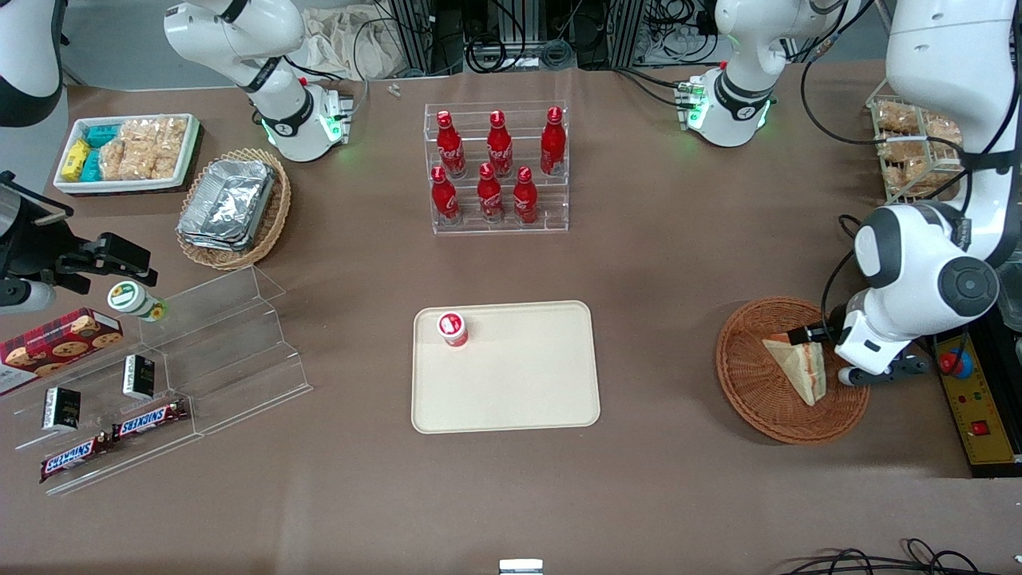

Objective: Place sandwich from basket to tray
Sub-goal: 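Move the left gripper over the wrapped sandwich in the wicker basket, then lower the left gripper and close it on the wrapped sandwich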

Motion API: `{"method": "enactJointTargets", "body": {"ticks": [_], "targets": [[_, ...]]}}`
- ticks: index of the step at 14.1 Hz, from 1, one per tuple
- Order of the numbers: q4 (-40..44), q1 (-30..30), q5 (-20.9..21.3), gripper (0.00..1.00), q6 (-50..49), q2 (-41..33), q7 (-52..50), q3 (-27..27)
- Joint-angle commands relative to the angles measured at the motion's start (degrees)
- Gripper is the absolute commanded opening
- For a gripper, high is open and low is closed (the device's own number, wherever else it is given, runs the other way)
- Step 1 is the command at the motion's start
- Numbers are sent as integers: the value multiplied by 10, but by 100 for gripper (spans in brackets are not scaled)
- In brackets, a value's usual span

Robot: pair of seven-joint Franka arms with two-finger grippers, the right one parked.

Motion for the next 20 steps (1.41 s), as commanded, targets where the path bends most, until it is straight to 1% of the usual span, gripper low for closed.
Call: {"method": "enactJointTargets", "body": {"ticks": [1,4,8,13,18,20], "targets": [[-6,2,4,99,34,18,-32,-2],[-3,1,4,98,43,29,-33,-2],[10,-1,5,98,32,11,-34,-4],[55,-3,5,98,-27,10,-54,-5],[57,-3,3,98,-19,16,-84,-6],[54,0,-24,98,-4,21,-94,-5]]}}
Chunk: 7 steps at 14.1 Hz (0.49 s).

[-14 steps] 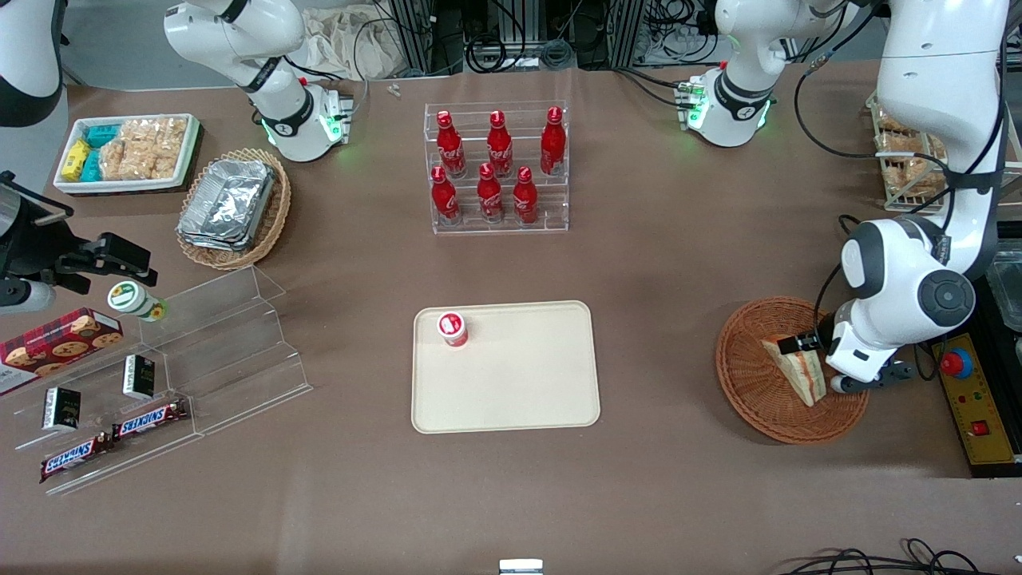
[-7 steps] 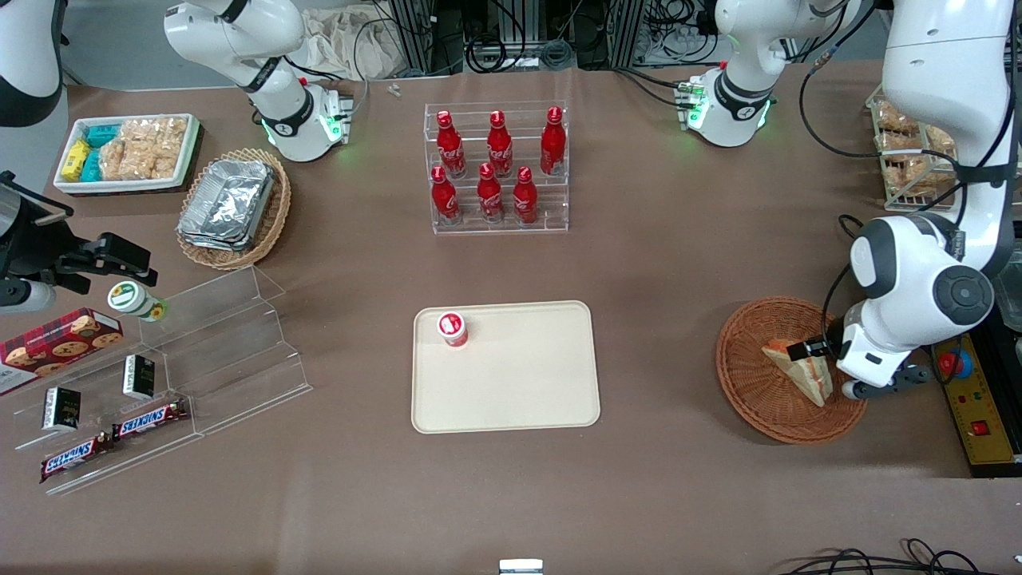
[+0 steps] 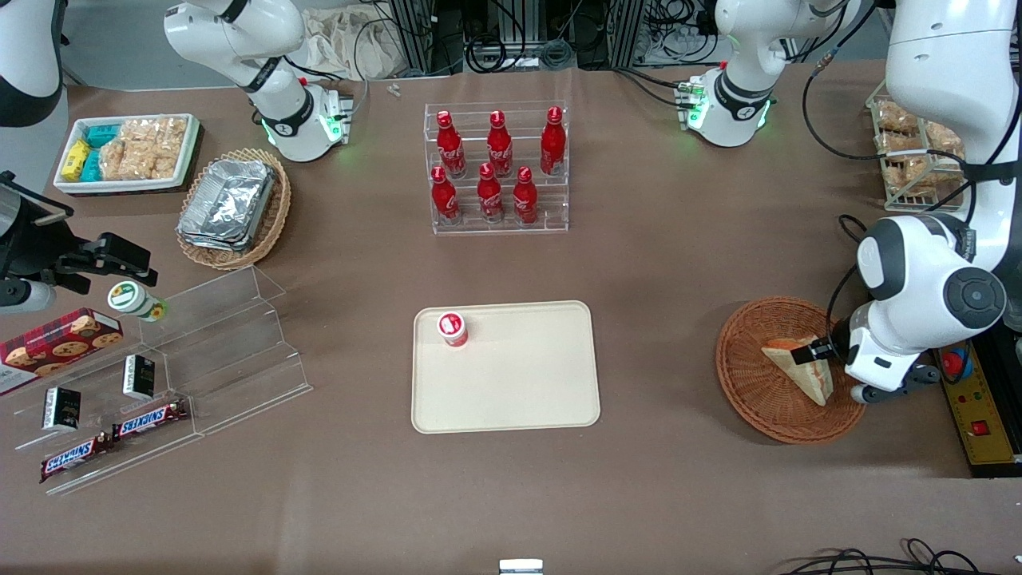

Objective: Place sandwich from basket to tray
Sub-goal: 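Lower the left gripper and close it on the wrapped sandwich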

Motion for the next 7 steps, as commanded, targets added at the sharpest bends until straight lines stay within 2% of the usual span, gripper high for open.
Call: {"method": "enactJointTargets", "body": {"ticks": [1,6,7], "targets": [[2,2,-28,98,17,12,-21,-1],[-1,5,-29,97,42,43,-60,1],[-1,4,-29,88,42,42,-60,1]]}}
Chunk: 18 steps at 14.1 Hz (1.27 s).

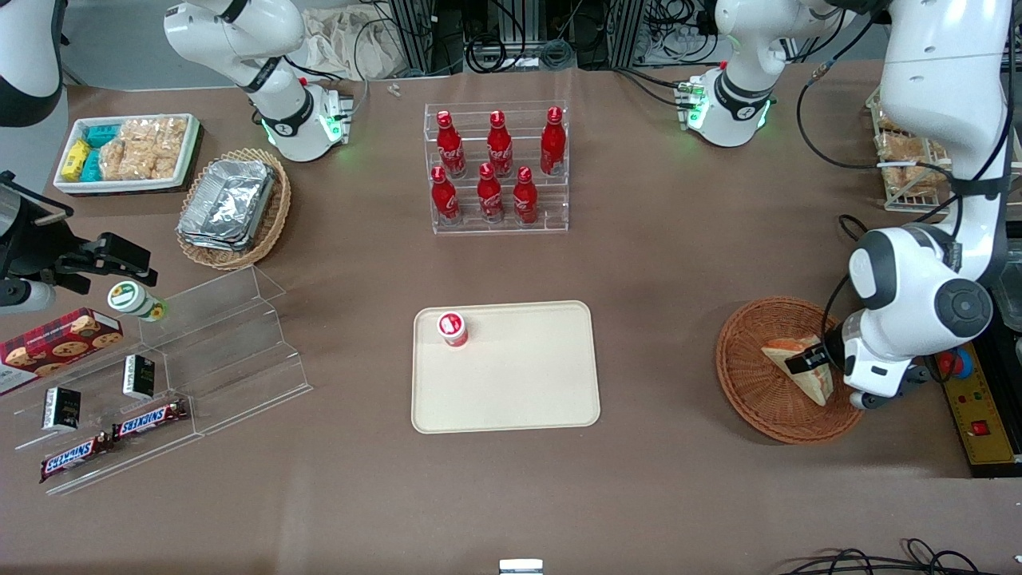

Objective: Place sandwich from basket to tray
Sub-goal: 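Lower the left gripper and close it on the wrapped sandwich, then lift the sandwich and carry it with the left gripper to the tray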

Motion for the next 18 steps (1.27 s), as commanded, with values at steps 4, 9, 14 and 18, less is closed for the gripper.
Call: {"method": "enactJointTargets", "body": {"ticks": [4,9,14,18], "targets": [[3,-2,0,16,-18,-10,-19,-1],[44,-14,0,0,-158,-80,-20,-18],[224,-68,1,0,-322,-76,-16,-50],[245,-165,-6,0,-310,-55,-24,-50]]}}
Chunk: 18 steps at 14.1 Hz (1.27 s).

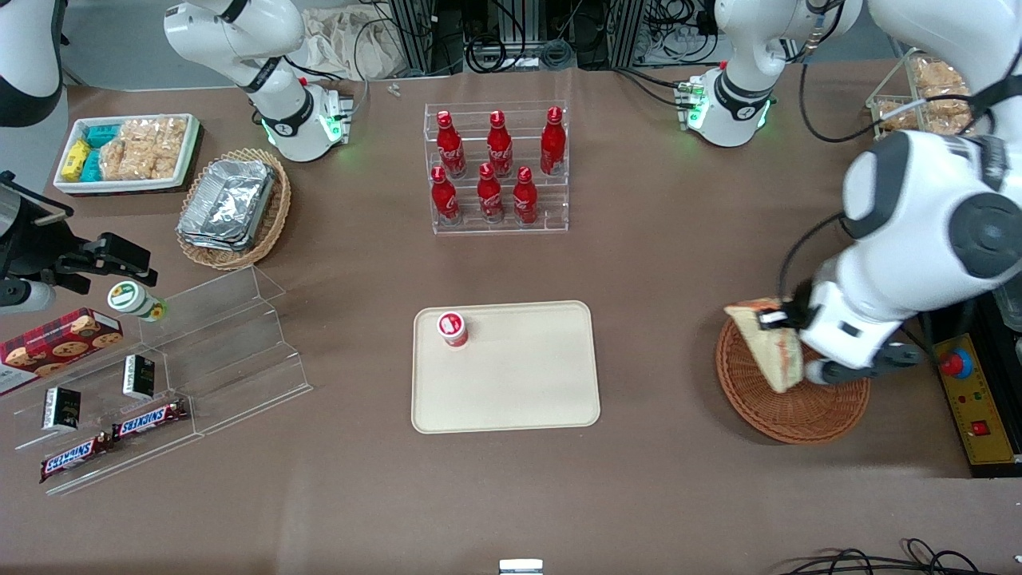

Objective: Place sandwich from basket to tray
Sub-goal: 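Lift the sandwich and carry it with the left gripper to the tray, then lower the sandwich onto the tray and open the left gripper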

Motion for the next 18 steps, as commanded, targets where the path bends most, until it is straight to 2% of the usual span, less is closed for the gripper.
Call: {"method": "enactJointTargets", "body": {"ticks": [1,6,11,15,16,17,18], "targets": [[26,-69,-5,0,12,43,-12,6],[28,-156,-2,0,135,129,-42,6],[28,-191,-9,0,227,211,-59,5],[28,-199,-10,2,241,242,-56,4],[29,-199,-11,8,248,245,-59,2],[28,-198,-11,28,253,247,-61,1],[28,-198,-11,69,253,249,-62,1]]}}
